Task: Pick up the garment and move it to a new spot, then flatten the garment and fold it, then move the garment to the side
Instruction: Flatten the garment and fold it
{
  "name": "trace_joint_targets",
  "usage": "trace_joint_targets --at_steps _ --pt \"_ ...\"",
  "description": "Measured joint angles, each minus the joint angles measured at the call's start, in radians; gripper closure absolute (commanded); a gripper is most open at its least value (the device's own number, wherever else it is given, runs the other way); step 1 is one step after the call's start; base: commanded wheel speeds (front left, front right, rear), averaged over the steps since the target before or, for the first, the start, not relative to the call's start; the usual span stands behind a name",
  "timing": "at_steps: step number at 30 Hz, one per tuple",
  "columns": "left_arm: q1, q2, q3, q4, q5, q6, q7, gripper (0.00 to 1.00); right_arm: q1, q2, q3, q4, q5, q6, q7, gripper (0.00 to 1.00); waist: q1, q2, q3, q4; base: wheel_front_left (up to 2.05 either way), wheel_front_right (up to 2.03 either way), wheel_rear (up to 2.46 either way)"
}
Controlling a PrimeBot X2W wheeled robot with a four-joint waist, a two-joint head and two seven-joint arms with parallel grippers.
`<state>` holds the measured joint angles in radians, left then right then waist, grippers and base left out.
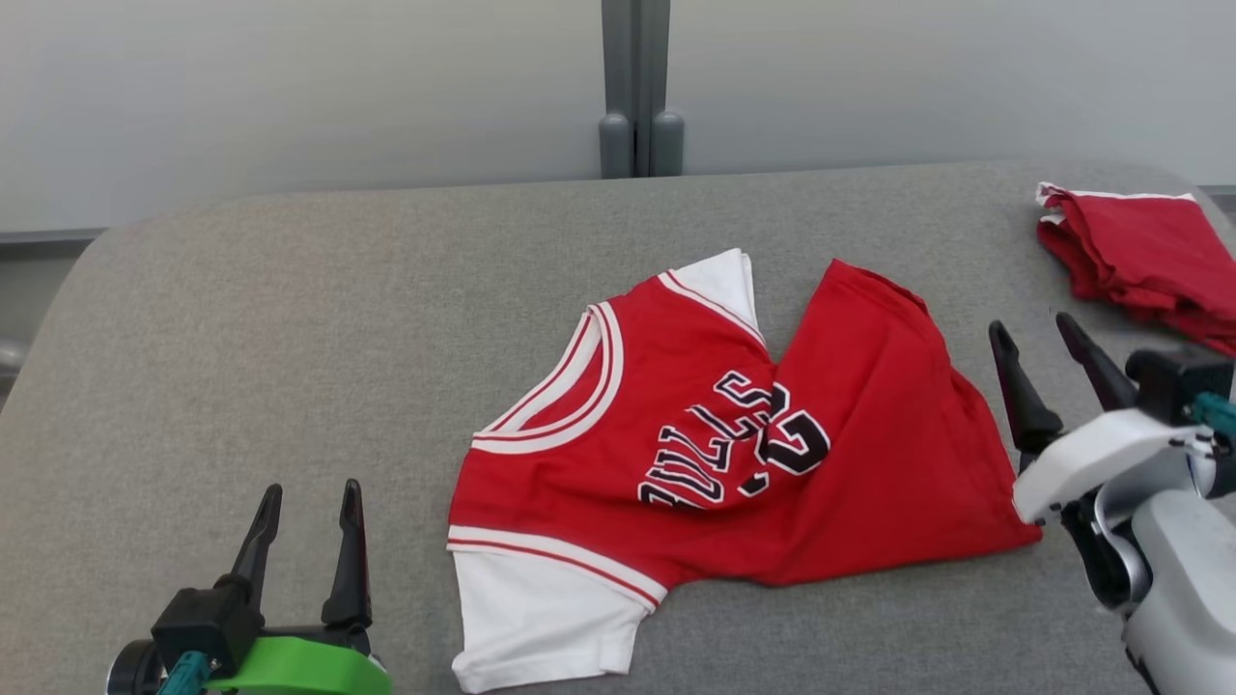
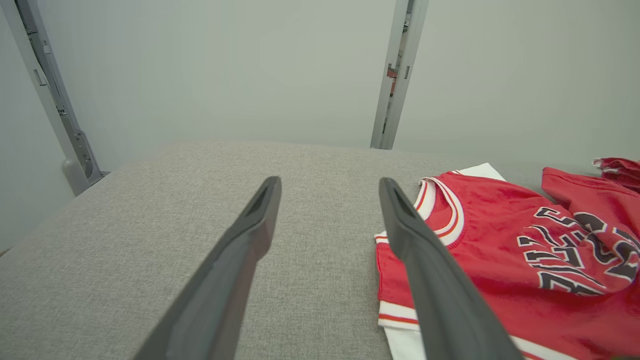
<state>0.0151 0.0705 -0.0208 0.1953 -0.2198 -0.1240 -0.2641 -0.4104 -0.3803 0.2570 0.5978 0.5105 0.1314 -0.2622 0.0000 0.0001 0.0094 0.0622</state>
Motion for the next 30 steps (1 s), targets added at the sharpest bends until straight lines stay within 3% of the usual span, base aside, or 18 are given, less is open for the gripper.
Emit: trace_joint_targets --at_steps 15,30 --pt "0.032 0.011 0.001 -0.003 0.001 -0.001 0.0 0.0 0.43 0.131 -0.209 -0.431 -0.144 0.0 -0.001 0.0 0.0 0.0 -0.054 -0.039 0.0 0.0 0.0" --pt "0.04 0.024 -0.008 0.003 0.001 0.0 0.0 0.0 0.509 0.188 -0.23 -0.511 -0.207 0.0 0.032 0.0 0.0 0.0 -0.052 -0.028 0.0 0.0 0.0"
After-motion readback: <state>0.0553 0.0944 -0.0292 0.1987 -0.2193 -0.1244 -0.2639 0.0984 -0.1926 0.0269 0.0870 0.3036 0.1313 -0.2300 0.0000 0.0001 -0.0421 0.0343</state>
